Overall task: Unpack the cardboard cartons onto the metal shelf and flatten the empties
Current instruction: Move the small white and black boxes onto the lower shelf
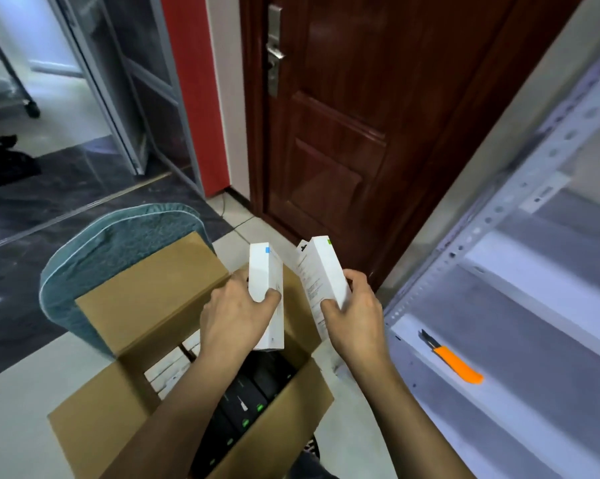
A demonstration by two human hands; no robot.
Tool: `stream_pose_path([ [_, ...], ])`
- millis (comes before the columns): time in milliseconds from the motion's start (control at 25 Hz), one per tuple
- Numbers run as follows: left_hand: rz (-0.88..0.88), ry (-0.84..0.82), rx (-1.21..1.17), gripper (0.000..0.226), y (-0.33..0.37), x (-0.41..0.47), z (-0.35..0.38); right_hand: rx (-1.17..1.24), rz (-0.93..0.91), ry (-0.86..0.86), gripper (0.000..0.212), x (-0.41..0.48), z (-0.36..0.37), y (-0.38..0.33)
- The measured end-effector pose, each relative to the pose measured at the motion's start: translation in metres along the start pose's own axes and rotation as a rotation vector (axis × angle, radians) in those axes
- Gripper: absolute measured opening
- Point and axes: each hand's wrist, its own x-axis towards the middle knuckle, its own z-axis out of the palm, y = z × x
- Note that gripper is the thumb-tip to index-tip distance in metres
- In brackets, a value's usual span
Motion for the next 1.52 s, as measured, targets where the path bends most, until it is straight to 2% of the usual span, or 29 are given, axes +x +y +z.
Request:
stream_pose_path([
  [440, 0.277, -0.102, 0.002, 0.048, 0.092, -0.035, 0.045, 0.073, 0.077, 0.253, 0.055, -0.027, -0.103, 0.039],
  [1080, 0.413, -0.195, 0.022, 0.034, 0.227, -0.099, 0.134, 0.182, 0.12, 0.389, 0.044, -0.025, -0.256, 0.131],
  [1520, 0.487, -0.153, -0.008, 0.035, 0.324, -0.125, 0.186, 0.147, 0.126, 0.479, 0.048, -0.001, -0.33, 0.178],
])
